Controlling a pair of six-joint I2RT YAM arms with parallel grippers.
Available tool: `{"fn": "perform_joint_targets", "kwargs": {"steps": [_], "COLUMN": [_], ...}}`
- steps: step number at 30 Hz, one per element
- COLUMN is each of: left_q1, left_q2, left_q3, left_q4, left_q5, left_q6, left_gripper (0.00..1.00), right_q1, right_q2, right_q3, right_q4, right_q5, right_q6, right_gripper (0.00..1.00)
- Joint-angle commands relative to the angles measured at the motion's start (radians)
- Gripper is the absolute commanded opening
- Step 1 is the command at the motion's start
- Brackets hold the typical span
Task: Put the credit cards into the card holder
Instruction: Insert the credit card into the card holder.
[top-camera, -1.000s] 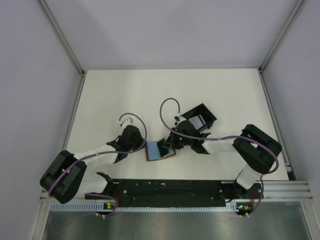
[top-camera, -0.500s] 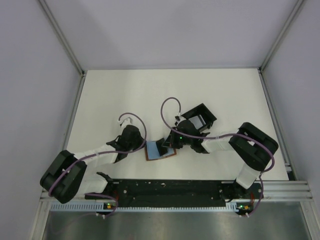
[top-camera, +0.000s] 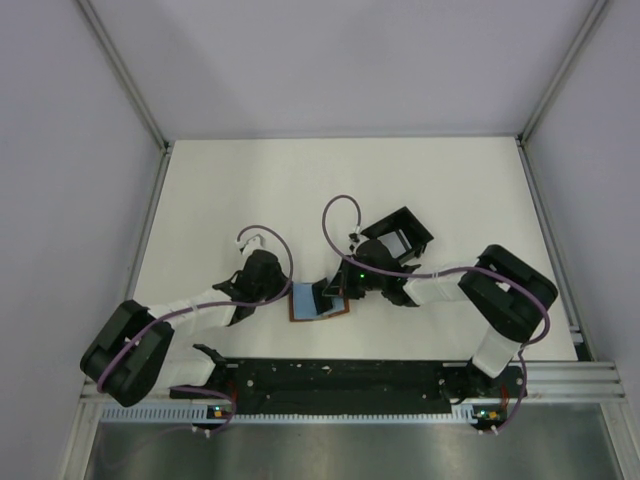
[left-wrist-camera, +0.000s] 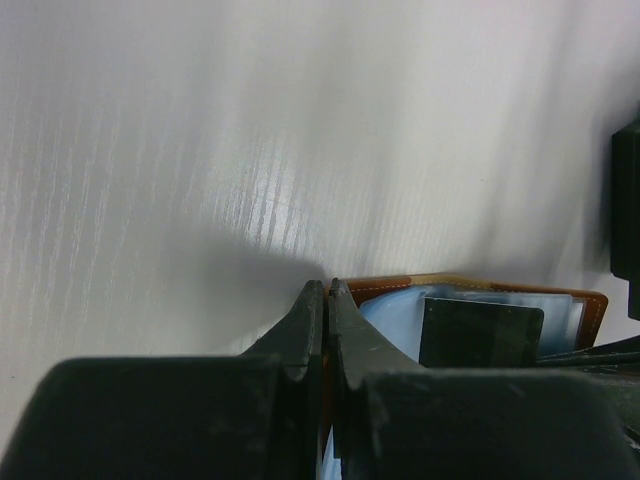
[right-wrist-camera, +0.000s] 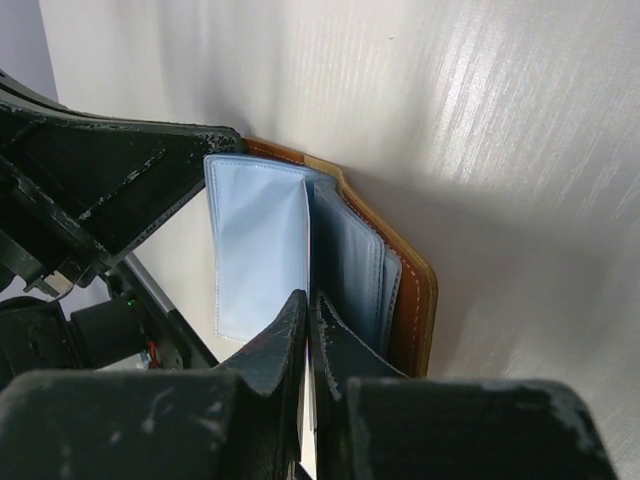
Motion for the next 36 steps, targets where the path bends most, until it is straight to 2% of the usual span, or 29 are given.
{"fn": "perform_joint_targets", "kwargs": {"steps": [1,7,17,23,36], "left_q1": [-0.004,-0.004,-0.004,-0.004,-0.004], "left_q2": [0.030,0.029,0.027,0.027,0.036], "left_q3": [-0.012,-0.013,-0.015,-0.021,-0.021], "left_q4": [-0.085,-0.082,-0.077,-0.071,-0.060], "left_q5": [0.018,0.019,0.026,0.027,0.032], "left_q6": [-0.002,-0.002,-0.004,-0.002,-0.015], "left_gripper": [0.00,0.00,0.00,0.00,0.00], "right_q1": [0.012,0.011,0.011,0.011,0.025], "right_q2": [-0.080,-0.179,-0.107,-0.038,0.024], "right_q3": [-0.003,0.005,-0.023,-0.017,-0.041], "right_q4": [-0.059,-0.100,-0.086,-0.048,0.033], "right_q5": [0.074,0.150,0.159,0.099,-0.002], "right_q6": [-0.059,-0.102,-0.084,-0.093,-0.007], "right_gripper": [0.00,0.00,0.00,0.00,0.00]}}
